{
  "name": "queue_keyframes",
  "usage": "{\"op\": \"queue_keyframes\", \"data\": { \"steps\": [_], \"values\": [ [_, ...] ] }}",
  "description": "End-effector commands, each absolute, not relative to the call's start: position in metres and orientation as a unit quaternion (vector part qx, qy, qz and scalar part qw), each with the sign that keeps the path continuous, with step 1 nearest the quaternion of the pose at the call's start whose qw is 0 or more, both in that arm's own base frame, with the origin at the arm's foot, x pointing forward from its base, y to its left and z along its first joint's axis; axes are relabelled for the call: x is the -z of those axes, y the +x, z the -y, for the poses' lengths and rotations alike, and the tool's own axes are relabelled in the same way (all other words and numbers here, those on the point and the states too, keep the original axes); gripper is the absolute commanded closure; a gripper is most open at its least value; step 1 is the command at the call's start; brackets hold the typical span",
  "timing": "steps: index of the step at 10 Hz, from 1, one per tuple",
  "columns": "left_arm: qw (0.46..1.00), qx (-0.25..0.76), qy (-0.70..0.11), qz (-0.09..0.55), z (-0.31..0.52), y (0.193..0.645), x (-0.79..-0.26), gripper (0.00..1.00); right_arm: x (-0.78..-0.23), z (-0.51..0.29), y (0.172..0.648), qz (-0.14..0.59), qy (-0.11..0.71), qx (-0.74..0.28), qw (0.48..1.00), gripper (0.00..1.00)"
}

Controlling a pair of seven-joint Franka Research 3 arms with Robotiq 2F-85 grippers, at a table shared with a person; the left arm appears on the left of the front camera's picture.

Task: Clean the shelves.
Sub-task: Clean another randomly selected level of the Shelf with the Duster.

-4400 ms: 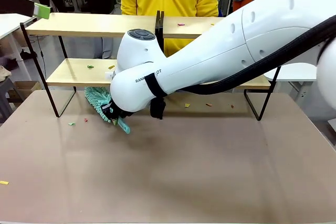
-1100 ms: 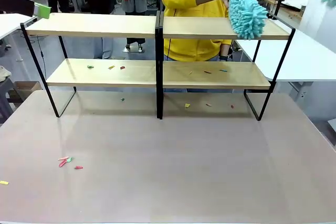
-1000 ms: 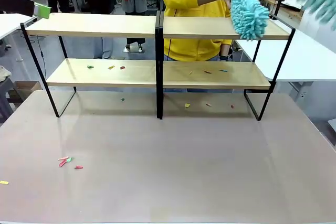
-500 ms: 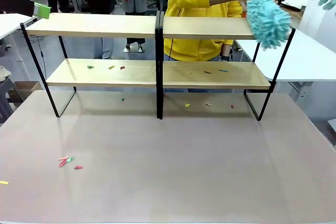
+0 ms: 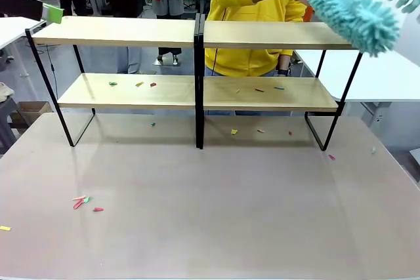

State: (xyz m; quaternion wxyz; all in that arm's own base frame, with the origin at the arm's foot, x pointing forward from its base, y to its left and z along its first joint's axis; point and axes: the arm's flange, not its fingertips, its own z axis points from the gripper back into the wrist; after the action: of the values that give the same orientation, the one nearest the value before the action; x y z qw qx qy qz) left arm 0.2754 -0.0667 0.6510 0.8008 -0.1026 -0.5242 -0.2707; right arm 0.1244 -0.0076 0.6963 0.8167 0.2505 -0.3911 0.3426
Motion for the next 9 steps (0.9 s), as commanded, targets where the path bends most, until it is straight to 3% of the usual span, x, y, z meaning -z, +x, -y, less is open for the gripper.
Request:
{"op": "queue_keyframes", "data": {
  "steps": [1,2,4,6,8,9],
  "values": [
    [0.801,0.267,-0.104,0.526,0.067,0.275,-0.648,0.0,-0.701,0.012,0.119,0.396,0.259,-0.35,0.808,1.0],
    [0.801,0.267,-0.104,0.526,0.067,0.275,-0.648,0.0,-0.696,0.008,0.124,0.391,0.25,-0.343,0.817,0.88],
    [0.801,0.267,-0.104,0.526,0.067,0.275,-0.648,0.0,-0.658,-0.031,0.13,0.323,0.241,-0.419,0.814,0.88],
    [0.801,0.267,-0.104,0.526,0.067,0.275,-0.648,0.0,-0.603,-0.061,0.146,0.173,0.254,-0.448,0.839,0.88],
    [0.801,0.267,-0.104,0.526,0.067,0.275,-0.648,0.0,-0.564,-0.063,0.137,-0.014,0.15,-0.473,0.868,0.88],
    [0.801,0.267,-0.104,0.526,0.067,0.275,-0.648,0.0,-0.598,-0.044,0.133,0.1,0.168,-0.416,0.888,0.88]
  ]
}}
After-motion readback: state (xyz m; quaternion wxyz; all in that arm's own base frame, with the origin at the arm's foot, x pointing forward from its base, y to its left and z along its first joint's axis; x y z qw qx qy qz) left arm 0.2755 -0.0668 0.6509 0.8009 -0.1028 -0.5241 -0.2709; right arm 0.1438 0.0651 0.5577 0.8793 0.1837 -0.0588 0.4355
